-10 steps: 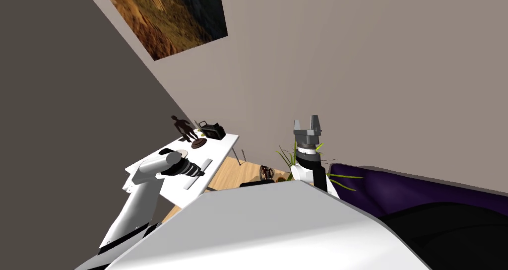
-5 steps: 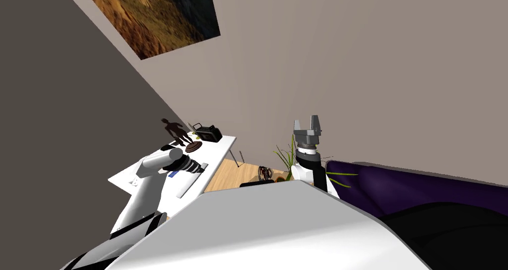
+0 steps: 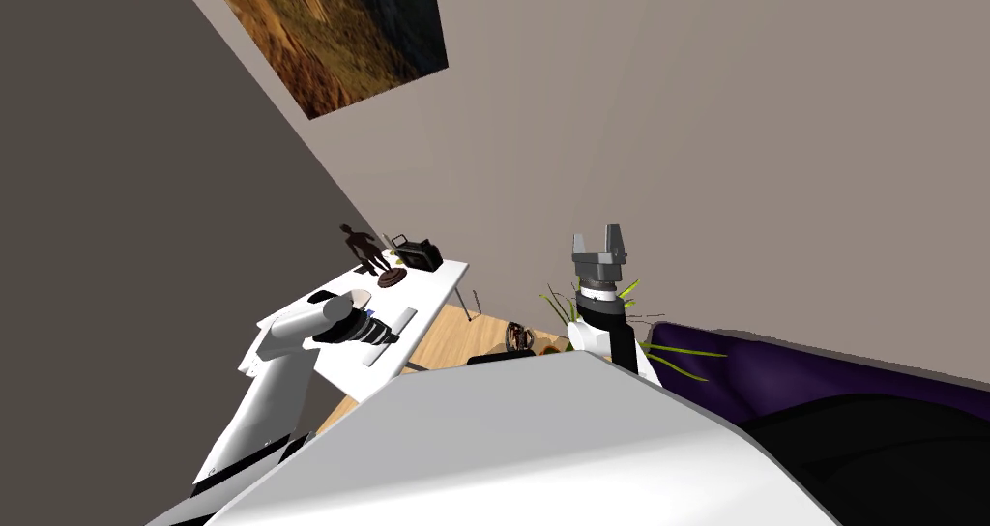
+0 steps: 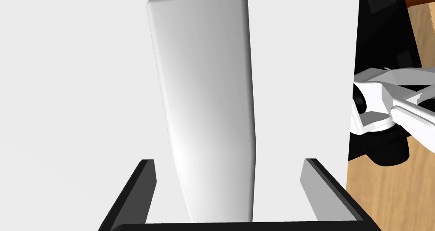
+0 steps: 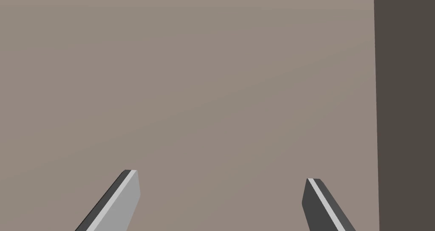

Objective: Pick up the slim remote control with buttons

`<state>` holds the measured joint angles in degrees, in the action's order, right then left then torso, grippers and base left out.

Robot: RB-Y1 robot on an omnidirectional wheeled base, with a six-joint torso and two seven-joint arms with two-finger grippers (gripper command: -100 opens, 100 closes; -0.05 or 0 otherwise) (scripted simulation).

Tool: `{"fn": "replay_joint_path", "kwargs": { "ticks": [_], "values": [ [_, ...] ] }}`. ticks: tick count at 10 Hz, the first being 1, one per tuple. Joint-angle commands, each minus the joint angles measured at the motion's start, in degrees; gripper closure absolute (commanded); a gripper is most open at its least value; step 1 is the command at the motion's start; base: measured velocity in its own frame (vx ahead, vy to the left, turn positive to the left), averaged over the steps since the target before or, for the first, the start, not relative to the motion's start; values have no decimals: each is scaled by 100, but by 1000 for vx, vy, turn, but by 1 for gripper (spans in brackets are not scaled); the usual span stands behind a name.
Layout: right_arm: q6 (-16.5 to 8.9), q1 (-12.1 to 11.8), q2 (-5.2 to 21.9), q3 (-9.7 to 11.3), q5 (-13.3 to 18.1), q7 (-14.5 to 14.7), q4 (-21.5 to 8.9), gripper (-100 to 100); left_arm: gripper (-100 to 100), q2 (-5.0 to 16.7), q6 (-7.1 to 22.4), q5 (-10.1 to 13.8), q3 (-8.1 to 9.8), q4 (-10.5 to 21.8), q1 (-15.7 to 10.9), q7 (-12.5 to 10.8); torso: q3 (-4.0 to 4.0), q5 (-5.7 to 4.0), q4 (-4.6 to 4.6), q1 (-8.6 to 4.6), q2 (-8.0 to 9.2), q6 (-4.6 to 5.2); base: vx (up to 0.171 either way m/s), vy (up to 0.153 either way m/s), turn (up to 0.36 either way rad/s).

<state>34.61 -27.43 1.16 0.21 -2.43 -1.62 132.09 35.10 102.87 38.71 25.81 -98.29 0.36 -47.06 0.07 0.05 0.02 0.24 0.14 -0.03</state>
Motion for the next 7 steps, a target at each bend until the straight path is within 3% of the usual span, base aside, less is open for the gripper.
{"fn": "replay_joint_path", "kwargs": {
  "ticks": [1,2,4,5,6,7],
  "values": [
    [0,0,0,0,0,0,0,0,0,0,0,0,0,0,0,0,0,0,0,0,0,0,-9,14,-1],
    [0,0,0,0,0,0,0,0,-100,-51,-169,-80,-54,169,-9,69,-2,-3,-1,-12,-3,-1,-6,5,-10],
    [0,0,-1,0,0,0,0,0,-100,-116,-381,-179,-120,380,-19,154,-5,-5,-2,-23,-8,0,0,-7,-17],
    [0,0,-1,0,0,0,0,0,-100,-90,-295,-143,-96,314,-20,122,-5,-6,-2,-23,-8,0,0,0,0],
    [0,0,0,0,0,0,0,0,100,-95,-321,-149,-100,326,-19,133,-5,-6,-2,-22,-8,0,0,0,0],
    [0,0,0,0,0,0,0,0,100,-88,-323,-152,-95,324,-22,131,-4,-3,-3,-25,-6,1,0,0,0]
  ]
}}
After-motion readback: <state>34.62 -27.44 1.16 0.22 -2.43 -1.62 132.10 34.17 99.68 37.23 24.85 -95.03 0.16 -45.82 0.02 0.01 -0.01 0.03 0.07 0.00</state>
